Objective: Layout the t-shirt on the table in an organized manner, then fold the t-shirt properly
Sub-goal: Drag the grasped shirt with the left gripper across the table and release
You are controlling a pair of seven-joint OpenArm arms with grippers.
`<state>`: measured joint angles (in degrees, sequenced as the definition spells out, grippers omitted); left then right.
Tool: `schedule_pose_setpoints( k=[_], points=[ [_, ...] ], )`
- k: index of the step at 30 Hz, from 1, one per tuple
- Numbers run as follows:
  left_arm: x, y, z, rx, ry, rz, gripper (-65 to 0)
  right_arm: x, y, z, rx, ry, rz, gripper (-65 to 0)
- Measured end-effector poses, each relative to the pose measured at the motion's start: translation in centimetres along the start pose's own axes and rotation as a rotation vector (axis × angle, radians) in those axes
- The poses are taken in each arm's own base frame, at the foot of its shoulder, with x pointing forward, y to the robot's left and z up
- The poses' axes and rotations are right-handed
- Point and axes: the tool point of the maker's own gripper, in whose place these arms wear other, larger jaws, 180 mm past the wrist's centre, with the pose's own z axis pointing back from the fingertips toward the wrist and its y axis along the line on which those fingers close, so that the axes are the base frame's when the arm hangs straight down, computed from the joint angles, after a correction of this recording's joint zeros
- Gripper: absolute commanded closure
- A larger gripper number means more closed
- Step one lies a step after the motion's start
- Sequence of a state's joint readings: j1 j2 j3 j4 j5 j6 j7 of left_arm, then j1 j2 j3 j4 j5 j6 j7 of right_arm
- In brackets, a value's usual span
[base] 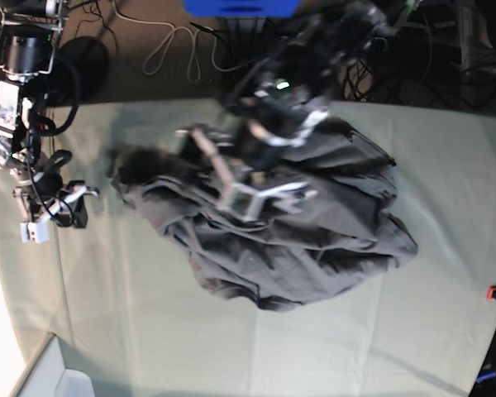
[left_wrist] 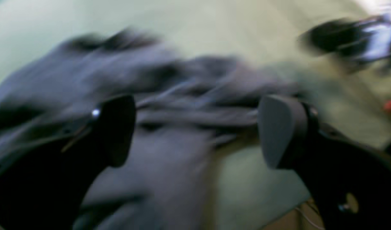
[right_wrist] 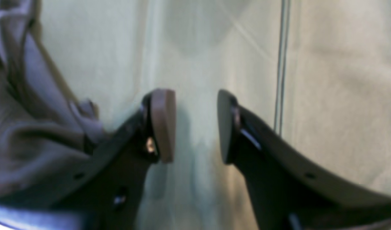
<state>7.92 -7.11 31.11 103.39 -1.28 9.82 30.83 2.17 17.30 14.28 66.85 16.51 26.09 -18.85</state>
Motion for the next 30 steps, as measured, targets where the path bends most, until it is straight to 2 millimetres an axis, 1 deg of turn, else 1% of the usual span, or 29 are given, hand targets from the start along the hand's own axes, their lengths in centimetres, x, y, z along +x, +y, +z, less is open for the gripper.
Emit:
schedule_pose_setpoints(
  k=[4, 7, 10, 12, 13, 14, 15, 18, 19, 20, 23, 25, 27, 30],
  points=[
    [-2.6, 6.2, 3.1, 0.171, 0.042, 0.092, -54.1, -0.1, 0.2, 0.0, 0.003, 0.002, -0.001, -22.5],
    [-5.6, 12.3, 5.3, 0.361, 0.106, 0.165, -54.6, -0.4, 0.4, -0.1, 0.006, 0.006, -0.005, -22.5],
    [-7.5, 18.0, 6.7, 0.532, 0.106, 0.327, -55.4, -0.5, 1.0, -0.3, 0.014, 0.003, -0.016, -22.5],
    [-9.2, 20.8, 7.0, 0.594, 0.119, 0.439, -55.4, -0.5, 1.2, -0.3, 0.019, 0.002, -0.02, -22.5],
    [-10.0, 21.6, 7.1, 0.614, 0.133, 0.476, -55.4, -0.5, 1.3, -0.4, 0.019, 0.001, -0.021, -22.5],
    [-10.5, 22.1, 6.8, 0.616, 0.135, 0.518, -55.2, -0.6, 1.3, -0.4, 0.02, 0.003, -0.022, -22.5],
    [-10.8, 22.5, 6.6, 0.614, 0.143, 0.519, -55.0, -0.5, 1.4, -0.4, 0.02, 0.001, -0.022, -22.5],
    [-11.2, 22.2, 5.0, 0.567, 0.151, 0.574, -54.8, -0.5, 1.7, -0.5, 0.026, -0.002, -0.03, -22.5],
    [-11.4, 22.3, 4.8, 0.565, 0.156, 0.585, -54.8, -0.6, 1.8, -0.5, 0.027, 0.0, -0.032, -22.5],
    [-11.6, 22.4, 4.7, 0.567, 0.158, 0.595, -54.8, -0.6, 1.9, -0.6, 0.029, 0.0, -0.033, -22.5],
    [-13.1, 22.5, 4.9, 0.579, 0.193, 0.605, -54.2, -0.6, 1.9, -0.6, 0.029, 0.0, -0.035, -22.5],
    [-13.9, 22.4, 5.0, 0.584, 0.214, 0.613, -49.8, -0.6, 1.9, -0.6, 0.029, 0.0, -0.034, -22.5],
    [-14.1, 22.3, 5.1, 0.585, 0.22, 0.614, -41.6, -0.7, 2.0, -0.6, 0.031, 0.0, -0.037, -22.5],
    [-15.3, 22.2, 5.0, 0.588, 0.25, 0.624, -30.8, -0.7, 2.0, -0.6, 0.03, 0.0, -0.036, -22.5]
  ],
)
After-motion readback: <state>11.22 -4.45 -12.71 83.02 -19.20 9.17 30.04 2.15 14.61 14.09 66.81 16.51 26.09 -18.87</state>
